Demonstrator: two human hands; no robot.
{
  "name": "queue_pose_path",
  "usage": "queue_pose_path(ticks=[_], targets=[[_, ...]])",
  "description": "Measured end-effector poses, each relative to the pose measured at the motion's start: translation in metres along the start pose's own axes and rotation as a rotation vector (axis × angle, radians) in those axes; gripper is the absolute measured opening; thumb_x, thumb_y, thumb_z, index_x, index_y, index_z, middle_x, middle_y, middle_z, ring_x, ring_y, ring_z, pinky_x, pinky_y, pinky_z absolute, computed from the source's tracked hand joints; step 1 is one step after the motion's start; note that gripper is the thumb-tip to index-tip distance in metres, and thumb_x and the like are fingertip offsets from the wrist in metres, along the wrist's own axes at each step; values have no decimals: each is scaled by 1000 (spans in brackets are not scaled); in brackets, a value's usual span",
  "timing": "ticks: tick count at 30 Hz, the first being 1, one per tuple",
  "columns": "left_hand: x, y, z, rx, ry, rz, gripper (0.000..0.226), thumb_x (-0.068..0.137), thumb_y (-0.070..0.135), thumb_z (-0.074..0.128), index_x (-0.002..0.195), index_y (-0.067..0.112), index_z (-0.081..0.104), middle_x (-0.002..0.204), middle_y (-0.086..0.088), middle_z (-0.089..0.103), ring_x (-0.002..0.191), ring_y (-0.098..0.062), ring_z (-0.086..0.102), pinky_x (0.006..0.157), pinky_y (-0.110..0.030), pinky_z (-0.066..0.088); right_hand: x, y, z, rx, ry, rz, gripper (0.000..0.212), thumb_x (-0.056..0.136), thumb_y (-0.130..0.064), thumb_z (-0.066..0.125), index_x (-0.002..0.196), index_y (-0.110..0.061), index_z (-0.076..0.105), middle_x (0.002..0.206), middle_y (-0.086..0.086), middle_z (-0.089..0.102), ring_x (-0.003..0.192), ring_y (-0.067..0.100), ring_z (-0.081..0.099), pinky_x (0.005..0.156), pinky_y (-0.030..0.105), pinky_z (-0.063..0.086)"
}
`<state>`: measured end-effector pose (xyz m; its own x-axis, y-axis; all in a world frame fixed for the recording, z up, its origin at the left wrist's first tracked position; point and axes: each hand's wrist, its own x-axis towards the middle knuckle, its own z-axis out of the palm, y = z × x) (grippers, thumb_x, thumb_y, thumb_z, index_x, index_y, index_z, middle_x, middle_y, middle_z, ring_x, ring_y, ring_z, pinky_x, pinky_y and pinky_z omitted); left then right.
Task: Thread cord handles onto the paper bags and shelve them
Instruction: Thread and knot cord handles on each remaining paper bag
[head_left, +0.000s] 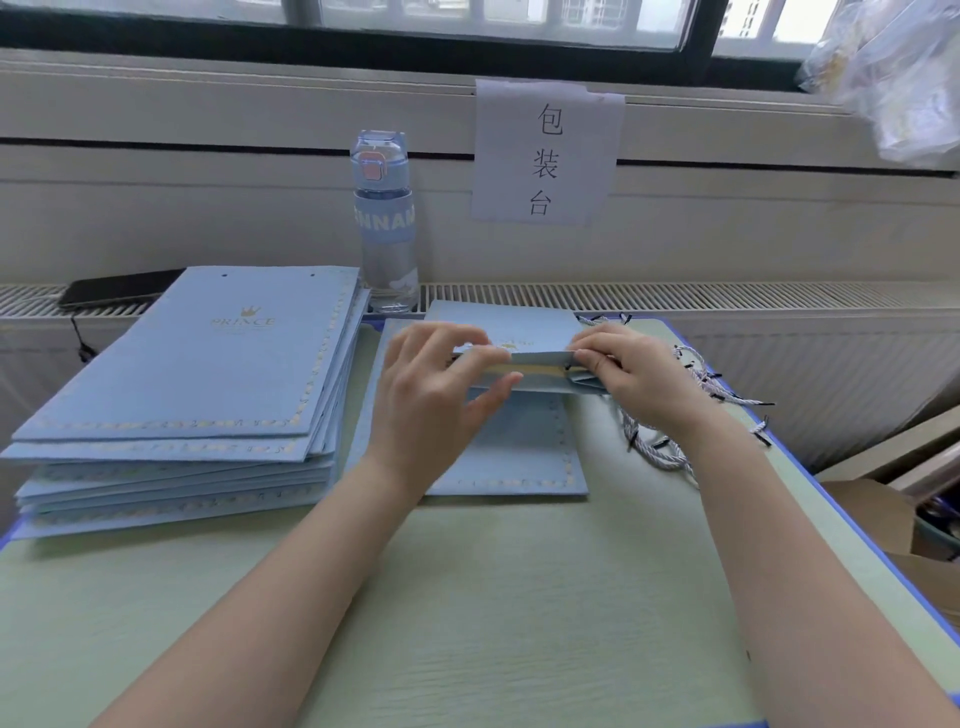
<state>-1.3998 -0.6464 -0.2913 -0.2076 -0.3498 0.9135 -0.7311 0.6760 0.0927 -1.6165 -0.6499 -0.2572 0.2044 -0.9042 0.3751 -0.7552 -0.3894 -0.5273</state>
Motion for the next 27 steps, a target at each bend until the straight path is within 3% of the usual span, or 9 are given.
queue_pose_path(ticks=[2, 6, 11, 15, 18, 21, 23, 27], targets=[[-1, 11, 3, 22, -38, 9, 13, 85, 30, 68, 83, 18, 73, 82, 4, 67, 80, -20, 57, 78, -31, 38, -1, -9, 6, 86, 11, 11, 15, 92, -8, 58, 97, -8, 72, 80, -4, 64, 73, 7, 57, 66, 6, 38], [-9, 11, 8, 21, -177, -133, 25, 83, 41, 59, 79, 23, 75, 74, 8, 67, 75, -23, 57, 75, -30, 31, -5, -27, 16, 317, 28, 53, 18, 86, -7, 65, 99, -17, 71, 73, -6, 63, 54, -6, 53, 61, 6, 39], [-6, 13, 4, 23, -210, -236, 27, 81, 42, 55, 78, 24, 76, 71, 10, 68, 74, -23, 57, 74, -28, 26, -4, -33, 21, 408, 49, 76, 19, 84, -8, 68, 88, -27, 68, 73, -4, 66, 57, -4, 55, 63, 10, 43], [-8, 13, 5, 22, -195, -270, 26, 85, 36, 53, 84, 19, 73, 78, 5, 66, 78, -22, 60, 74, -31, 34, -5, -34, 22, 419, 56, 63, 18, 83, -12, 71, 82, -30, 69, 80, -1, 72, 70, 3, 63, 70, 14, 49], [-9, 9, 5, -8, -148, -292, 21, 83, 34, 59, 87, 15, 67, 82, 1, 63, 79, -23, 57, 72, -33, 42, -5, -35, 22, 334, 66, 31, 14, 82, -14, 72, 80, -28, 71, 77, -8, 71, 70, -2, 62, 69, 12, 46], [-8, -1, 4, 42, -142, -288, 27, 77, 30, 69, 95, 14, 59, 92, -3, 60, 87, -21, 48, 76, -29, 37, -6, -37, 20, 427, 55, 59, 12, 81, -10, 73, 82, -22, 73, 74, -11, 70, 66, -6, 61, 67, 7, 44], [-9, -8, 4, 63, -208, -266, 23, 80, 31, 66, 96, 15, 65, 95, -1, 64, 91, -24, 54, 81, -32, 37, -6, -37, 19, 511, 50, 93, 13, 80, -6, 73, 83, -19, 73, 74, -10, 70, 65, -6, 62, 66, 6, 44], [-11, -13, 1, 52, -271, -291, 26, 86, 36, 53, 83, 20, 72, 79, 6, 71, 76, -23, 64, 80, -30, 32, -6, -33, 20, 582, -61, 168, 14, 79, -5, 74, 84, -18, 74, 82, -1, 73, 75, 3, 67, 74, 13, 50]])
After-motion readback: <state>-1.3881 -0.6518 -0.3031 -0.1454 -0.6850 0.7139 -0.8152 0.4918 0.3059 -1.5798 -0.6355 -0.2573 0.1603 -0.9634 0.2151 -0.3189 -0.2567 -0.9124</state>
